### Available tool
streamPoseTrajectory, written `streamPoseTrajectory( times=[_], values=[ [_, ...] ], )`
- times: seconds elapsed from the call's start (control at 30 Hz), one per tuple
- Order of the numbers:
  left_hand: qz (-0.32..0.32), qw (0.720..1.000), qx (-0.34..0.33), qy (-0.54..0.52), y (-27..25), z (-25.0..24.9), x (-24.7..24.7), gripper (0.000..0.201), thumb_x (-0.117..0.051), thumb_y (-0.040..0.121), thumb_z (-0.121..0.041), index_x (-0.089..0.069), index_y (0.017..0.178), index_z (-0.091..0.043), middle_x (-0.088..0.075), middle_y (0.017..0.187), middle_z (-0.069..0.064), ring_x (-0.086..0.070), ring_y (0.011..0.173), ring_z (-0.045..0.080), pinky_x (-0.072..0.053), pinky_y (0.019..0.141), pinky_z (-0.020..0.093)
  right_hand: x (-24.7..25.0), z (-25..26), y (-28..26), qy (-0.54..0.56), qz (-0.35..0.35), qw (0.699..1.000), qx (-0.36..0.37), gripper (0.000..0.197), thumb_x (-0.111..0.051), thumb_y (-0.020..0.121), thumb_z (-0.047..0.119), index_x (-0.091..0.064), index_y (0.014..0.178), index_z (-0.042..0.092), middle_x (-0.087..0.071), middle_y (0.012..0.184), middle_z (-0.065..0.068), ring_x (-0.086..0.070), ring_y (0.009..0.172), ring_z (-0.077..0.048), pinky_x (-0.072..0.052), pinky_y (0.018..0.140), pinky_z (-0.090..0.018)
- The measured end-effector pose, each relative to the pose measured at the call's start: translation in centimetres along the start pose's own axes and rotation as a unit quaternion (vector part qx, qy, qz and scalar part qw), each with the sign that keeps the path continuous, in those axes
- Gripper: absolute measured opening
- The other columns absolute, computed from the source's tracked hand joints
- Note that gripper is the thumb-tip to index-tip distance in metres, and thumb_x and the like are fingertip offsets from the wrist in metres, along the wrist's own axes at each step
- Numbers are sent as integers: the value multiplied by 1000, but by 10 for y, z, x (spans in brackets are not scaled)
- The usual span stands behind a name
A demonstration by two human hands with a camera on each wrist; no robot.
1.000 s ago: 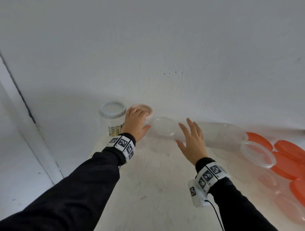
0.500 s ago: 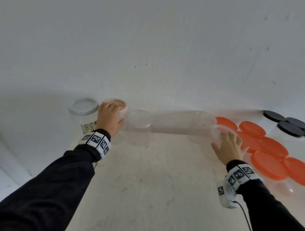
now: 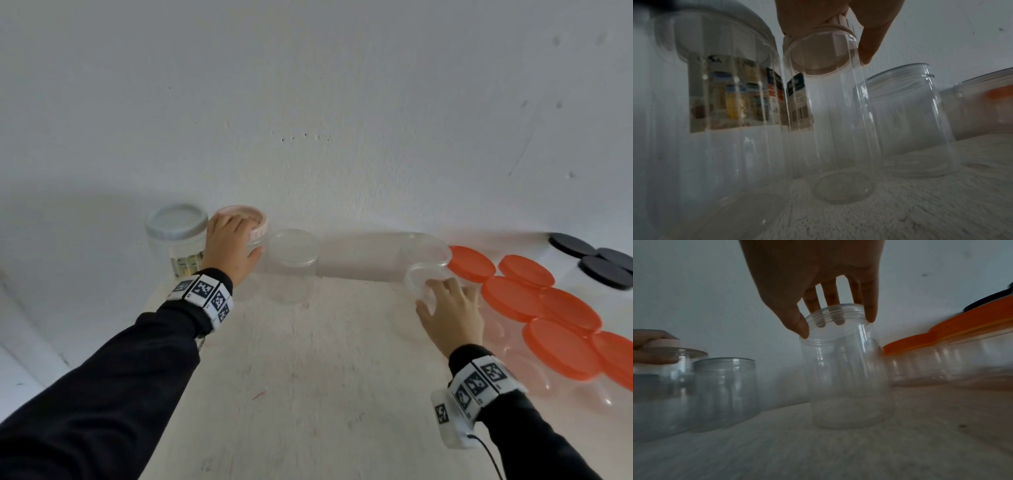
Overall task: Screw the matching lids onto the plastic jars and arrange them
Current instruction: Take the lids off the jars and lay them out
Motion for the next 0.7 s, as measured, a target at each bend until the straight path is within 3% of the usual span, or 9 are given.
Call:
streamPoseTrajectory(
  times=[0.17,0.27,0.47,0.7],
  values=[
    [6,1000,4,2,0,0,0,44,-71,78,-19,-57,118,-6,-59,119,12,-42,116,33,-23,102,41,-13,48,-8,36,-20,994,102,37,-70,79,22,-63,113,8,-60,111,-12,-48,104,-38,-47,63,-36],
    [7,1000,5,1,0,1,0,44,-71,78,-20,-57,117,-6,-59,119,11,-43,116,32,-24,103,42,-21,74,-7,42,-17,988,150,37,-73,77,21,-64,110,8,-61,109,-12,-50,101,-39,-50,64,-39],
    [-3,1000,0,-3,0,0,0,44,-72,77,-18,-58,116,-5,-60,117,12,-44,113,33,-26,101,43,-33,101,14,52,38,987,144,42,-57,90,31,-52,129,17,-48,131,-3,-33,124,-27,-46,81,-31],
    [-13,1000,-6,0,-1,1,-1,43,-72,77,-19,-59,115,-6,-60,115,10,-44,113,31,-23,102,40,-43,121,31,51,65,987,135,41,-54,91,32,-49,130,20,-44,132,0,-29,126,-23,-46,77,-28]
  ],
)
Point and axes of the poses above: each hand's wrist, its own y-axis towards the middle knuckle, its own x-axis out of the back of the hand, z = x × y, the point moved 8 cm from there along y, towards the middle knuckle
